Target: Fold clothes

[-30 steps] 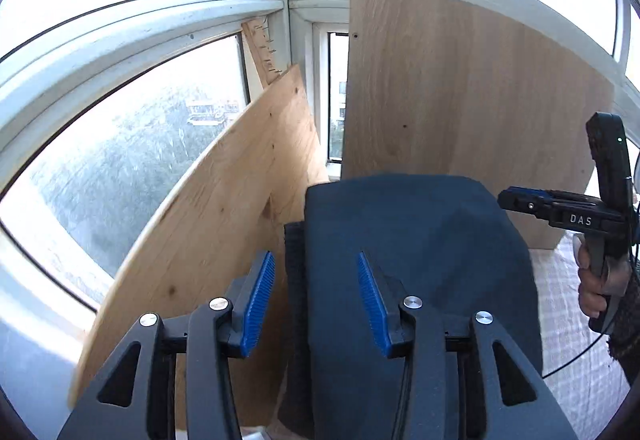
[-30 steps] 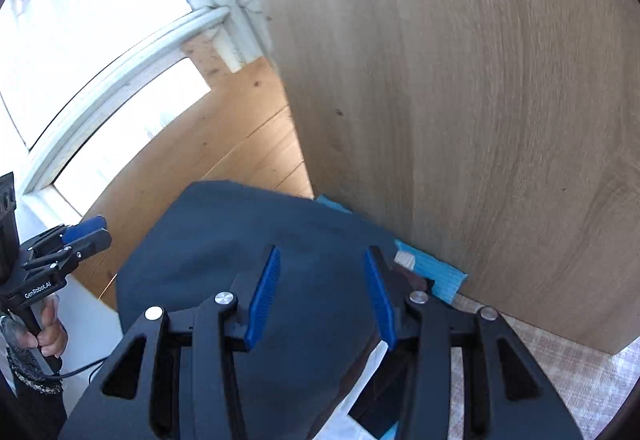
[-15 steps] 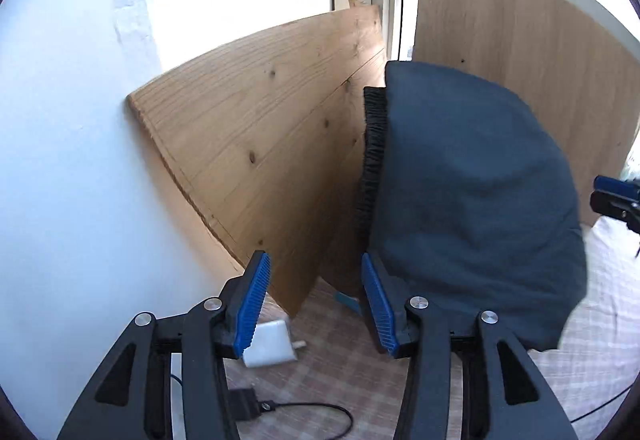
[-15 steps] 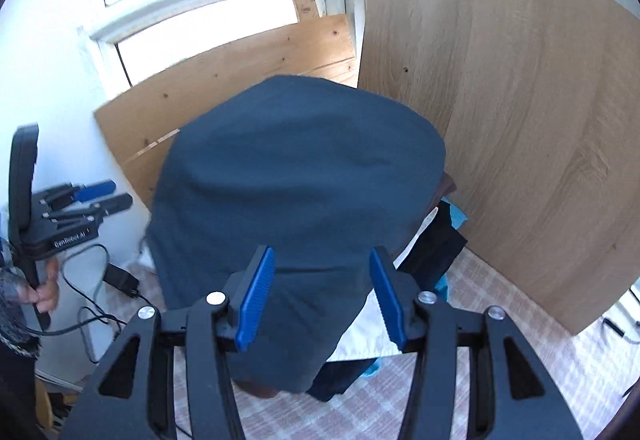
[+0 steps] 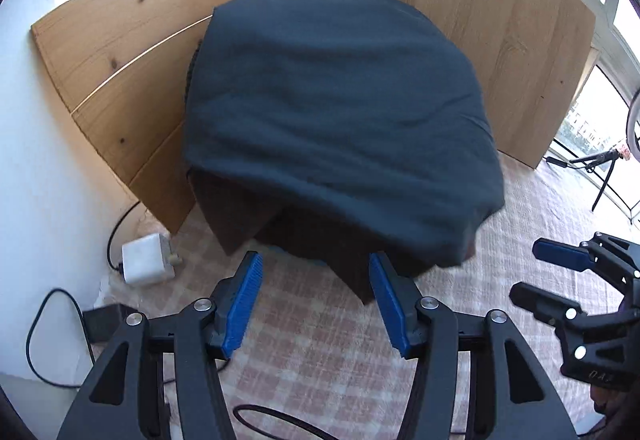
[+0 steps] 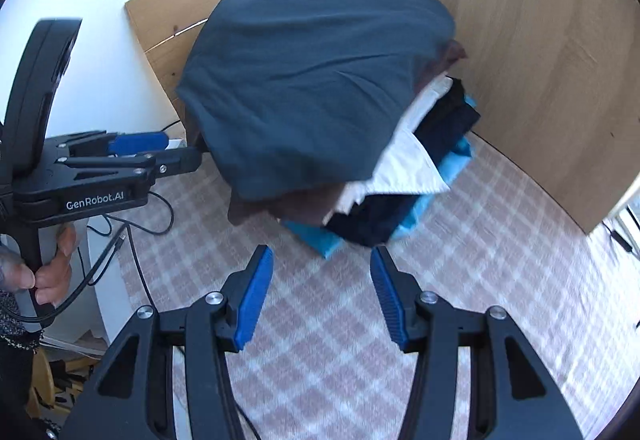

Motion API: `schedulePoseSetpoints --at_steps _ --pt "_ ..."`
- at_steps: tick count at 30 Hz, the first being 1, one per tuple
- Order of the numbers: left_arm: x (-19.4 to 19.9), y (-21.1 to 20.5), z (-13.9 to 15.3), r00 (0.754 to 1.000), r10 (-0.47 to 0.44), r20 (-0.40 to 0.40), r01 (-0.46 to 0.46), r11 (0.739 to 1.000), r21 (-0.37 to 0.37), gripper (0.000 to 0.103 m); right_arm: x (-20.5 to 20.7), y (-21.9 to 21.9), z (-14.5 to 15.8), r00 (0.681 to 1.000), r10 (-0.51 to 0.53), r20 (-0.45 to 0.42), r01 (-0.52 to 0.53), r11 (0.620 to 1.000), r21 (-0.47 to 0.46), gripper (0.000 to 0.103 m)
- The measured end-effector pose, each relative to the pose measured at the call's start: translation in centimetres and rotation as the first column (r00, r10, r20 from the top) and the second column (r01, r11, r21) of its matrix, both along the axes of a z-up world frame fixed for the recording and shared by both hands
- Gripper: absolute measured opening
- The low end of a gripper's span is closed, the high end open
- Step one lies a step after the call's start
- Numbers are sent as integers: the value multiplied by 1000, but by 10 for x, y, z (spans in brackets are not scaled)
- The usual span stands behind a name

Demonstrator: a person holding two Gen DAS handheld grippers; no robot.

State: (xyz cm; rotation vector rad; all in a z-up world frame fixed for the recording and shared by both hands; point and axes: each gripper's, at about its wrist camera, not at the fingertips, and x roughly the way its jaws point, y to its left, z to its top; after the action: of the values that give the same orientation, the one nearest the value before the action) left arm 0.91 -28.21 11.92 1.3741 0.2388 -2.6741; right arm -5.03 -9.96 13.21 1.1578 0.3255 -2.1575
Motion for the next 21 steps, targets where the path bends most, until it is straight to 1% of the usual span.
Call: schedulePoseSetpoints --at_steps 2,3,5,7,10,12,14,17,21 --pt "24 14 7 1000 3 -19 -3 1000 -12 65 12 35 3 997 -71 0 71 997 -9 54" --pt "34 19 12 999 18 -34 -18 1000 -15 68 17 52 4 994 -111 -1 111 994 -8 54" --pt "54 31 24 997 48 -64 -49 999 -21 76 25 85 3 982 -191 7 191 982 -6 54" --pt "74 42 35 993 78 -93 -80 996 -26 76 30 115 2 964 -263 26 264 965 -11 54" --pt "99 61 52 987 103 -121 -111 992 -62 77 35 156 4 942 -325 87 331 942 -58 54" --pt "109 72 61 982 114 -151 -126 989 -77 78 41 177 9 937 -341 77 347 935 -77 54" --pt "122 84 69 976 133 -170 -148 986 -78 84 49 195 16 935 -350 50 354 931 -87 54" --pt "137 103 78 967 175 -183 -191 979 -69 89 62 218 25 937 -350 1 349 933 -87 55" --pt "155 135 83 959 207 -192 -229 968 -102 93 84 246 25 944 -328 -43 323 942 -90 56"
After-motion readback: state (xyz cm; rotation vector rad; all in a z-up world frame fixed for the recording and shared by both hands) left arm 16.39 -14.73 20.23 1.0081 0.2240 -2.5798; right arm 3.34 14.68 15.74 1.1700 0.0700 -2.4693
